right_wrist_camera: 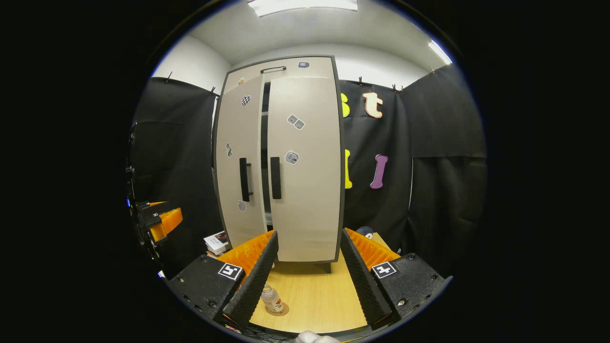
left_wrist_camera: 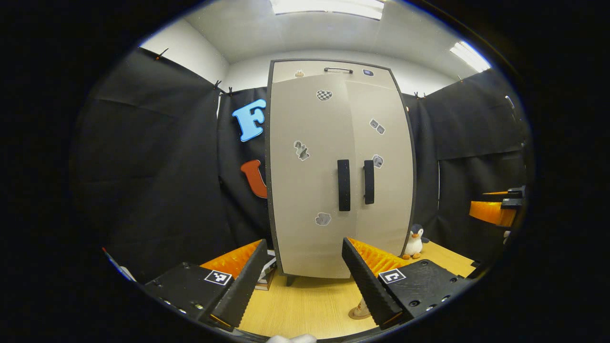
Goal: Grasp the bottle in the cabinet with the left hand and place it on the coaster, then close the right door with the right hand and the left door with the left hand.
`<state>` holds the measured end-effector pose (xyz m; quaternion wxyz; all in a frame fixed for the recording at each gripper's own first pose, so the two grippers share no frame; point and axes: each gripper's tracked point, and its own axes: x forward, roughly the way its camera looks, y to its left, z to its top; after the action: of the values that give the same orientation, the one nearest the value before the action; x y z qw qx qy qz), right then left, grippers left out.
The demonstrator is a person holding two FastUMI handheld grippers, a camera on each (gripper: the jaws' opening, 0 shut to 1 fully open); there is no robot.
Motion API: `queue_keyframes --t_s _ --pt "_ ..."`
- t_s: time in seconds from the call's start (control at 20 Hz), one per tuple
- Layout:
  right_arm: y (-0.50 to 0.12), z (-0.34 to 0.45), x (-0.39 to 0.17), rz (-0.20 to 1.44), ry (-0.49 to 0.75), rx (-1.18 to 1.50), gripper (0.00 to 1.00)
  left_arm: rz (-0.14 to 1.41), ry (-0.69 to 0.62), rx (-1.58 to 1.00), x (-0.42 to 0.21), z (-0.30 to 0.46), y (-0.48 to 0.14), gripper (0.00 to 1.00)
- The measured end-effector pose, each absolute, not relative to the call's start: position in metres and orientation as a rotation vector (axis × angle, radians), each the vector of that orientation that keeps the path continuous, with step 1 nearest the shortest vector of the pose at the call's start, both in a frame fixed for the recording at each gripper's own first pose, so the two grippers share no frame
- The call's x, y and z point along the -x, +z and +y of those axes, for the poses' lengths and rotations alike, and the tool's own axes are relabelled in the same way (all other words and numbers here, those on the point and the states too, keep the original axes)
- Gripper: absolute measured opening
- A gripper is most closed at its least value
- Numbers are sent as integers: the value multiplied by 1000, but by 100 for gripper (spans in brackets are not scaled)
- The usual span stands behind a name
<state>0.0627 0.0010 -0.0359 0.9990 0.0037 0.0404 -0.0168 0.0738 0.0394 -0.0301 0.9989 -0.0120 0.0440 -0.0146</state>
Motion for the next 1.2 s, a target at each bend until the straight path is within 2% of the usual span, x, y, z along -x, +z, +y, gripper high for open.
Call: queue_keyframes --t_s 1.2 --pt "-42 -7 -69 79 -61 -33 81 96 -34 3 -72 36 -32 96"
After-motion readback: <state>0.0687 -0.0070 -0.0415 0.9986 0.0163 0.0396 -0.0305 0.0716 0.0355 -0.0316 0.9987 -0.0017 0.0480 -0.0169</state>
